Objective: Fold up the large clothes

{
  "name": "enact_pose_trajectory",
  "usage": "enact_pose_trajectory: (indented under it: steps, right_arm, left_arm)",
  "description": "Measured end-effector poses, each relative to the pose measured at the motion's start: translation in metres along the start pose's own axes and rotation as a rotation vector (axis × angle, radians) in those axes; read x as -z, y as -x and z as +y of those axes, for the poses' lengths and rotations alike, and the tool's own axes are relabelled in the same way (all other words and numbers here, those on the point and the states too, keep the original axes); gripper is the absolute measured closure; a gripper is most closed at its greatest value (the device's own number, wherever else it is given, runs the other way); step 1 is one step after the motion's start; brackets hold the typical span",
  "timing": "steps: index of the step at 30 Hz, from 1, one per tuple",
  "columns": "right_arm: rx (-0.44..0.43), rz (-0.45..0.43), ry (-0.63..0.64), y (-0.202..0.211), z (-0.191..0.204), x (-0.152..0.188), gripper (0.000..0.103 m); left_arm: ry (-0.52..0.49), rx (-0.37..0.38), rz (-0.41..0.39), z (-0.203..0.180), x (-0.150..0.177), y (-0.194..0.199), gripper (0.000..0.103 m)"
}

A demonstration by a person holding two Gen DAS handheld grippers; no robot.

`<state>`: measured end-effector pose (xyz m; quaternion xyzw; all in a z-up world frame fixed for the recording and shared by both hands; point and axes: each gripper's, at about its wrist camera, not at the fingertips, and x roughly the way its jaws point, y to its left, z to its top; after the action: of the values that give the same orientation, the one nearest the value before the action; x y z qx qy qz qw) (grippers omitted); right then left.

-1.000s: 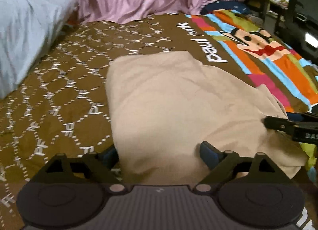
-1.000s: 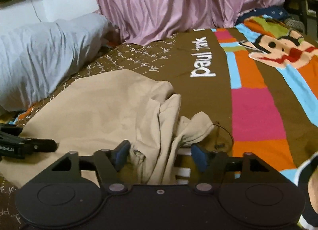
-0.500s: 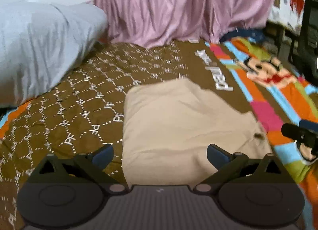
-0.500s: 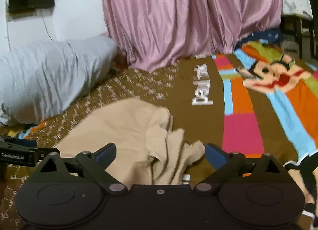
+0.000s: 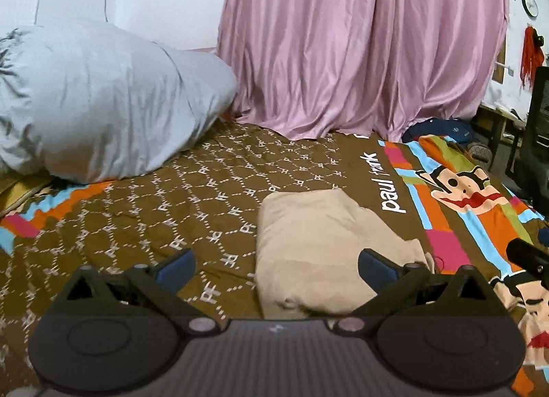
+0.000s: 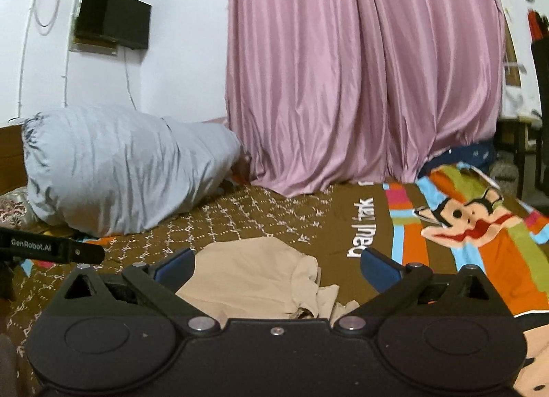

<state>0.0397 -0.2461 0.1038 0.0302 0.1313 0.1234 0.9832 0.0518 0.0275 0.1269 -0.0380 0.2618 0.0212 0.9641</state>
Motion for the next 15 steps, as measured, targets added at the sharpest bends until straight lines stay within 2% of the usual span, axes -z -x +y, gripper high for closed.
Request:
enact_pose_trajectory:
  steps: [5,9,15]
  right_arm:
    - [0.041,-0.034,0.021,0.031,0.013,0.013,0.001]
    - [0.078,-0.042,0.053,0.051,0.026,0.037,0.001]
    - [0.131,0.010,0.063,0.066,0.039,0.075,0.001]
  left_arm:
    - [0.004,-0.039,-0.002,0.011,0.029,0.027,0.001]
    - [0.030,-0.065,-0.004,0.020,0.057,0.036,0.001]
    - [0.032,-0.092,-0.018,0.026,0.092,0.036,0.001]
